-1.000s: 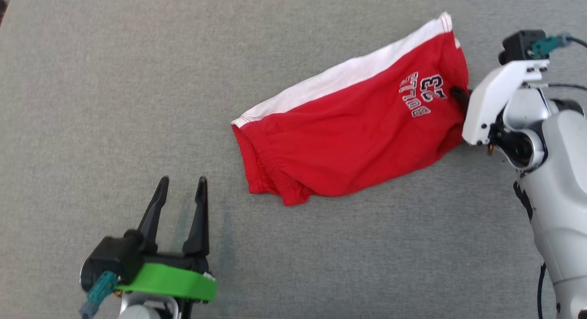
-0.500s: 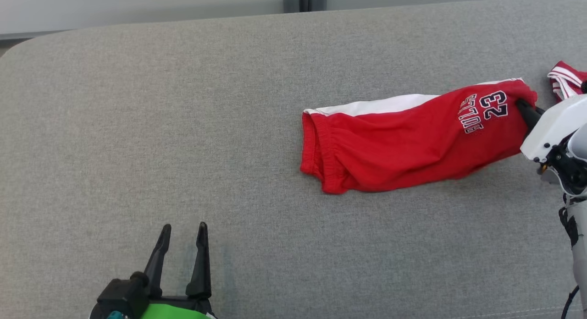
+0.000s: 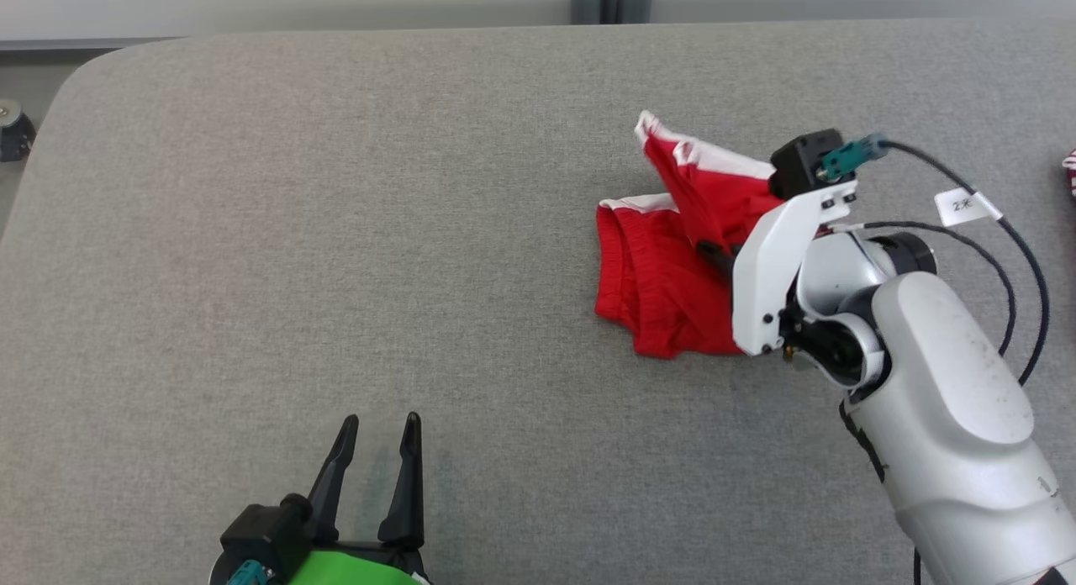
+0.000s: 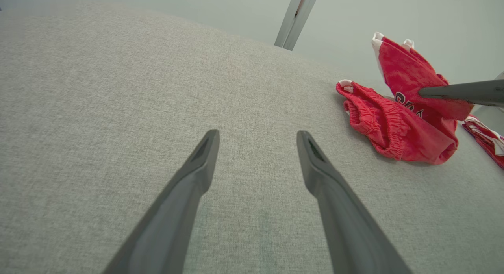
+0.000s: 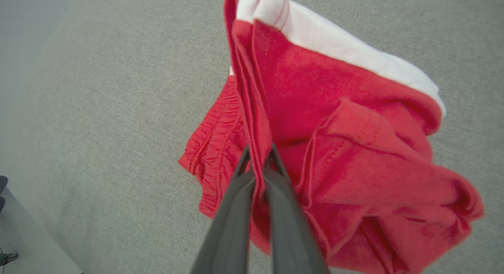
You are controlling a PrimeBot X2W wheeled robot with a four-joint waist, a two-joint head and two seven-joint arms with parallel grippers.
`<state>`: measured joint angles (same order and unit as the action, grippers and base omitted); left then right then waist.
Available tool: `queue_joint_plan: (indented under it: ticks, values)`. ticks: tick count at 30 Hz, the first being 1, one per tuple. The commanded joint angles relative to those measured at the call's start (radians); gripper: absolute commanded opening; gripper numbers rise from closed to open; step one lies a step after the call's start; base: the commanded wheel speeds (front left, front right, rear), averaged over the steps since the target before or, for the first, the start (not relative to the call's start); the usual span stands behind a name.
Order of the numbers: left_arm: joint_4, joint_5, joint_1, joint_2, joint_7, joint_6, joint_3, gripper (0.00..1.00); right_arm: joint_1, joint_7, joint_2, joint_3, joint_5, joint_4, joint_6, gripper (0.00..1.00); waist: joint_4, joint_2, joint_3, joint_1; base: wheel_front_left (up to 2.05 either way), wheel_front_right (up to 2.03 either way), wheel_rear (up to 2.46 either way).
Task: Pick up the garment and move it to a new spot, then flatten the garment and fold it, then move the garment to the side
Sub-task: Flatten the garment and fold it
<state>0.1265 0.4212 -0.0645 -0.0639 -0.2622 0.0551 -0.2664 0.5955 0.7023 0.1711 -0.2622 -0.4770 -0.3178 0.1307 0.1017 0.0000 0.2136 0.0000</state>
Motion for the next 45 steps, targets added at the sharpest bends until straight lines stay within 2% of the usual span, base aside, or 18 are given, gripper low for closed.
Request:
queue_joint_plan:
  ticks: [1, 7, 19, 21, 22, 23, 29, 32, 38, 39, 40, 43, 45]
  values:
    - [0.003, -0.002, 0.015, 0.002, -0.003, 0.008, 0.004, 1.0, -0.016, -0.008, -0.008, -0.009, 0.011, -0.009, 0.0, 0.0, 0.028, 0.0, 0.0, 0.0, 0.0, 0.0, 0.0]
    - [0.021, -0.005, 0.001, 0.009, -0.003, 0.013, 0.029, 1.0, -0.048, -0.054, -0.046, -0.026, 0.042, -0.071, 0.0, 0.0, 0.042, 0.0, -0.011, 0.0, 0.0, 0.0, 0.0]
    - [0.036, -0.007, -0.003, 0.013, -0.003, 0.018, 0.036, 1.0, -0.042, -0.162, -0.115, -0.032, 0.058, -0.191, 0.0, 0.0, 0.019, 0.0, -0.033, 0.0, 0.0, 0.0, 0.0]
    - [0.036, -0.006, -0.008, 0.013, -0.003, 0.016, 0.035, 1.0, -0.046, -0.182, -0.118, -0.045, 0.052, -0.202, 0.0, 0.3, 0.013, 0.0, -0.042, 0.0, 0.0, 0.0, 0.0]
    - [0.036, -0.004, -0.013, 0.013, -0.003, 0.014, 0.038, 1.0, -0.052, -0.192, -0.119, -0.057, 0.038, -0.205, 0.0, 0.88, 0.009, 0.0, -0.049, 0.0, 0.0, 0.0, 0.0]
    - [0.037, -0.005, -0.017, 0.013, -0.003, 0.012, 0.042, 1.0, -0.057, -0.202, -0.12, -0.067, 0.022, -0.205, 0.0, 1.0, 0.005, 0.0, -0.055, 0.0, 0.0, 0.0, 0.0]
    - [0.042, -0.023, -0.05, 0.012, -0.003, 0.004, 0.069, 1.0, -0.092, -0.296, -0.119, -0.137, -0.096, -0.16, 0.0, 1.0, -0.039, 0.0, -0.112, 0.0, 0.0, 0.0, 0.0]
    - [0.037, -0.027, -0.072, 0.012, -0.003, -0.003, 0.082, 1.0, -0.112, -0.346, -0.12, -0.149, -0.115, -0.117, 0.0, 1.0, -0.063, 0.0, -0.144, 0.0, 0.0, 0.0, 0.0]
    - [0.021, -0.031, -0.09, 0.012, -0.003, -0.002, 0.078, 1.0, -0.142, -0.412, -0.039, -0.057, -0.066, -0.05, 0.0, 1.0, -0.07, 0.0, -0.152, 0.0, 0.0, 0.0, 0.0]
    - [0.018, -0.033, -0.087, 0.012, -0.003, 0.0, 0.075, 1.0, -0.134, -0.409, -0.017, -0.034, -0.05, -0.045, 0.0, 0.96, -0.065, 0.0, -0.144, 0.0, 0.0, 0.0, 0.0]
    - [0.016, -0.034, -0.083, 0.012, -0.003, 0.001, 0.071, 1.0, -0.125, -0.404, -0.001, -0.015, -0.04, -0.044, 0.0, 0.56, -0.059, 0.0, -0.134, 0.0, 0.0, 0.0, 0.0]
    - [0.012, -0.036, -0.061, 0.012, -0.003, 0.008, 0.06, 1.0, -0.085, -0.382, 0.058, 0.046, -0.009, -0.06, 0.0, 0.0, -0.032, 0.0, -0.089, 0.0, 0.0, 0.0, 0.0]
    - [0.014, -0.033, -0.043, 0.012, -0.003, 0.011, 0.055, 1.0, -0.062, -0.363, 0.082, 0.069, 0.008, -0.084, 0.0, 0.0, -0.013, 0.0, -0.059, 0.0, 0.0, 0.0, 0.0]
